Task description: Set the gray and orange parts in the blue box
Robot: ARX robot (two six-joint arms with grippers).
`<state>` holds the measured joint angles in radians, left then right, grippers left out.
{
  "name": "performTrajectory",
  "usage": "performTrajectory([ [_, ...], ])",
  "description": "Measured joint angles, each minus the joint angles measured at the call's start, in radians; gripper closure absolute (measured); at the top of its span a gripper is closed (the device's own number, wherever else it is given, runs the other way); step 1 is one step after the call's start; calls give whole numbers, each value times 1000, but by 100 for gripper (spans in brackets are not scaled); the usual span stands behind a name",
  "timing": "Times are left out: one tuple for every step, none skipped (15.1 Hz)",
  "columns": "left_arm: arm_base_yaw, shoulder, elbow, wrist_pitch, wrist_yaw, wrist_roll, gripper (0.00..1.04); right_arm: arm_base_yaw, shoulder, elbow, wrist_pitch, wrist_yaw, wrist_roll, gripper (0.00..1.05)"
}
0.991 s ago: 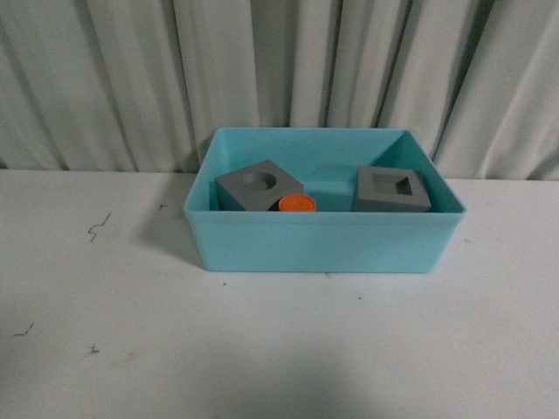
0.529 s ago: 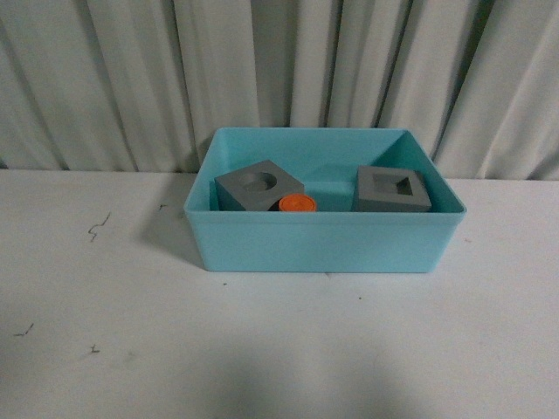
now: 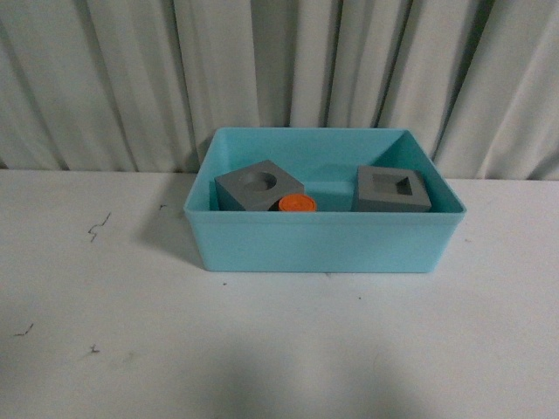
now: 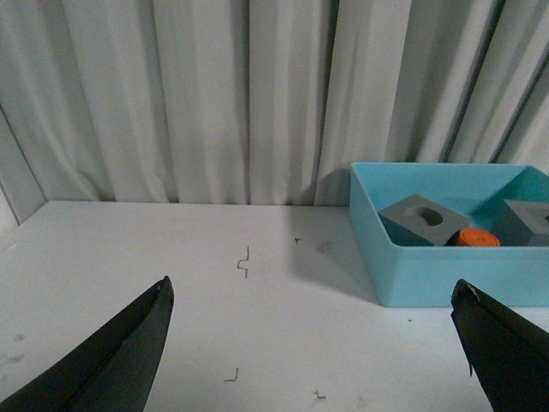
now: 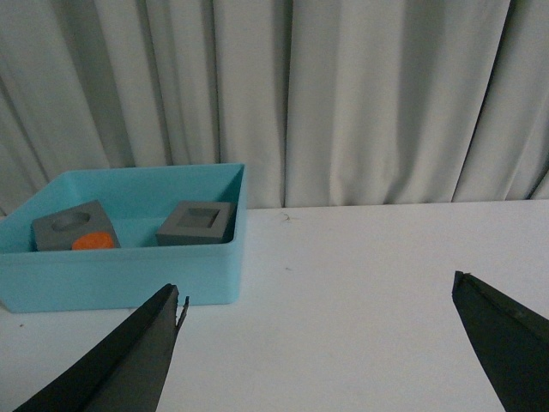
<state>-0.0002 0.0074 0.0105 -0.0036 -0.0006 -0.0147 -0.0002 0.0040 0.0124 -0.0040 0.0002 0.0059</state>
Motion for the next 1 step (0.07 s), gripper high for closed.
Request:
performTrajectory([
  [0, 0, 0, 0, 0, 0, 7, 0, 0, 0, 0, 0, 0, 6],
])
